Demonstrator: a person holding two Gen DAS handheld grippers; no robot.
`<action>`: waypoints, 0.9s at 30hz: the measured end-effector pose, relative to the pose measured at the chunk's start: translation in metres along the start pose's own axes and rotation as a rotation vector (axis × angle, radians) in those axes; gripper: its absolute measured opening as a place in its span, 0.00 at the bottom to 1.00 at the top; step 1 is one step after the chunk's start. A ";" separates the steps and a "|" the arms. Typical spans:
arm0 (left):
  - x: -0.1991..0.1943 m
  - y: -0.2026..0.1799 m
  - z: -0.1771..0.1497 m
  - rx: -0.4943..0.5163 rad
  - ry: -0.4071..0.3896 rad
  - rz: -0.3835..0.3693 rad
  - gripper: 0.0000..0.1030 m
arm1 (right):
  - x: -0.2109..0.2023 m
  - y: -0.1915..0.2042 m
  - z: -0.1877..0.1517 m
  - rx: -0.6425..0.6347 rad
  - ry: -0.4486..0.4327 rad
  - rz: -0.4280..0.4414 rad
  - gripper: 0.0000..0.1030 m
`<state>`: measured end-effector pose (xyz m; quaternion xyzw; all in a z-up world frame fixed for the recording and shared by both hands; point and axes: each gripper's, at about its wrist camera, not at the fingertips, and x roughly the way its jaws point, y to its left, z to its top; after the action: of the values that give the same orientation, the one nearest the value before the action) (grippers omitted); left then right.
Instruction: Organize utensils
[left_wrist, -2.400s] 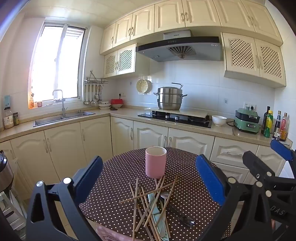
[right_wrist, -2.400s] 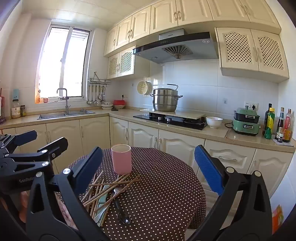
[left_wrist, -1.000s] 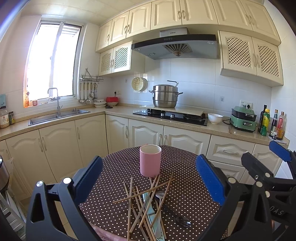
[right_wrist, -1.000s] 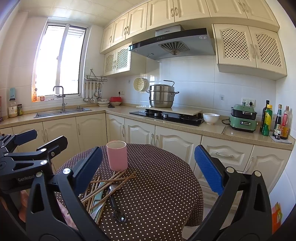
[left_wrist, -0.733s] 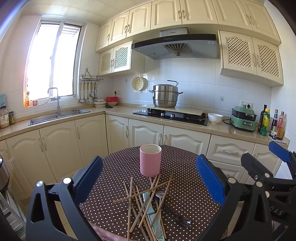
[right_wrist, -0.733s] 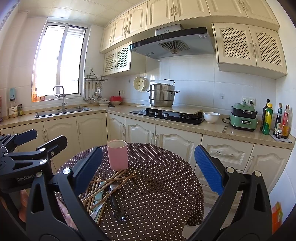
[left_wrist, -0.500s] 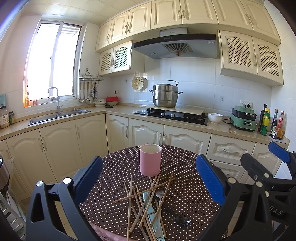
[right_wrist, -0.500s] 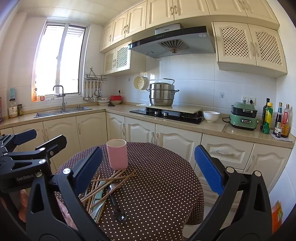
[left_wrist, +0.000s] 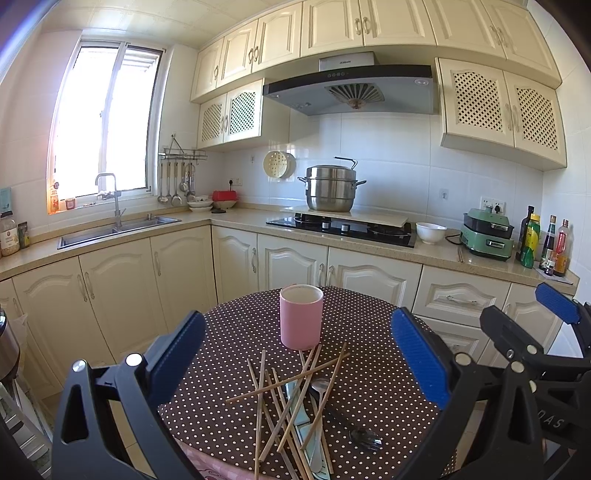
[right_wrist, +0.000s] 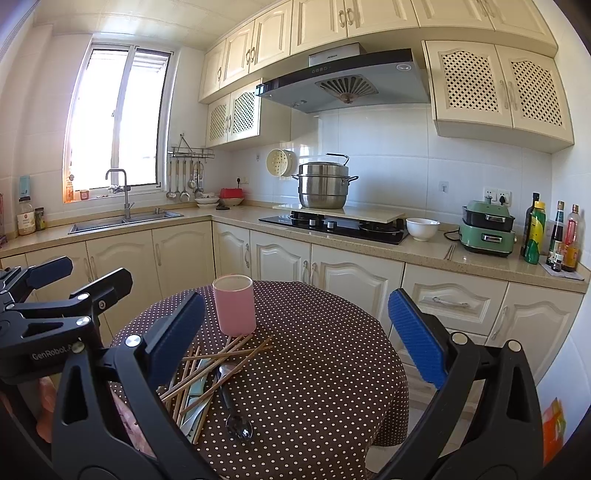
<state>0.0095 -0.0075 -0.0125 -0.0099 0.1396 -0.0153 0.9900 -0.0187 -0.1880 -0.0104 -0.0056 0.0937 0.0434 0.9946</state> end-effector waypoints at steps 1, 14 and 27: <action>0.000 0.000 0.000 0.000 0.000 0.000 0.96 | 0.001 0.000 0.000 0.001 0.001 0.001 0.94; 0.002 0.002 0.001 0.000 0.008 0.007 0.96 | 0.007 0.002 0.000 0.007 0.013 0.011 0.94; 0.009 0.004 0.003 0.005 0.023 0.012 0.96 | 0.018 0.004 -0.003 0.011 0.043 0.021 0.94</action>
<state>0.0192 -0.0038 -0.0119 -0.0066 0.1508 -0.0099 0.9885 -0.0017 -0.1820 -0.0163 -0.0001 0.1154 0.0534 0.9919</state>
